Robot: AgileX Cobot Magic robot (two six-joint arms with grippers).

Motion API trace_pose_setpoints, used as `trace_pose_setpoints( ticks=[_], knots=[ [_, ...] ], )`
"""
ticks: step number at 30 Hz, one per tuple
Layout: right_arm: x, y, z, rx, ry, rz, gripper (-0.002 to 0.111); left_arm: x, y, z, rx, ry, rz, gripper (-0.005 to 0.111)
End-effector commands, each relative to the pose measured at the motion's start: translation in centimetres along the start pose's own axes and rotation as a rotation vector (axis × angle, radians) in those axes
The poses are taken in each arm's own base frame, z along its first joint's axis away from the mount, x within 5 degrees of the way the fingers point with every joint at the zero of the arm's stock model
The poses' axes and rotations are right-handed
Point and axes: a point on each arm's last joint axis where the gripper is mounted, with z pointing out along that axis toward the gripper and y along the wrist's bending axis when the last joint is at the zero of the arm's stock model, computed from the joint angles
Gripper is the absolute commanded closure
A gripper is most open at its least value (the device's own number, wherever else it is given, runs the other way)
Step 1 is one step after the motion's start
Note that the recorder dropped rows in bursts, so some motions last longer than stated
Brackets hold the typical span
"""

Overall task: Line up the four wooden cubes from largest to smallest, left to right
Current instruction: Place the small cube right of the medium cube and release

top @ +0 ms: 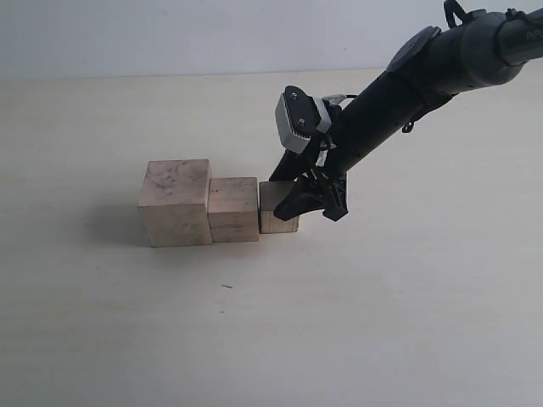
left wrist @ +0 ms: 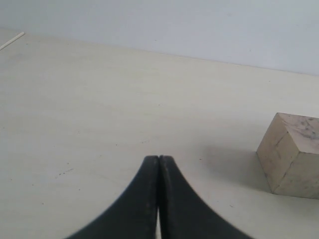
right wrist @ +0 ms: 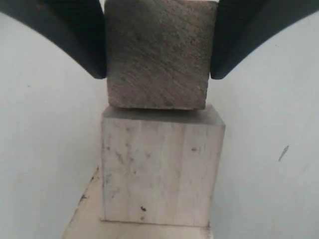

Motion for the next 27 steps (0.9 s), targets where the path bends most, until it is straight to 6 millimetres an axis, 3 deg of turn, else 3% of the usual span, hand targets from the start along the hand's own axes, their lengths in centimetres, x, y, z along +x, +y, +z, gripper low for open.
trace_pose_setpoints(
  ticks=[1,12,20,27],
  knots=[
    [0.02,-0.03,0.17,0.0,-0.012,0.003,0.108,0.05,-0.04,0.01,0.007,-0.005,-0.003,0.107],
    [-0.02,0.0,0.17,-0.004,-0.016,0.008,0.079,0.05,-0.04,0.01,0.007,-0.005,-0.003,0.107],
    [-0.15,-0.05,0.17,0.001,-0.031,0.048,0.044,0.05,-0.04,0.01,0.007,-0.005,-0.003,0.107],
    [-0.44,-0.04,-0.16,0.008,-0.034,0.086,0.039,0.05,-0.04,0.01,0.007,-0.005,-0.003,0.107]
  ],
)
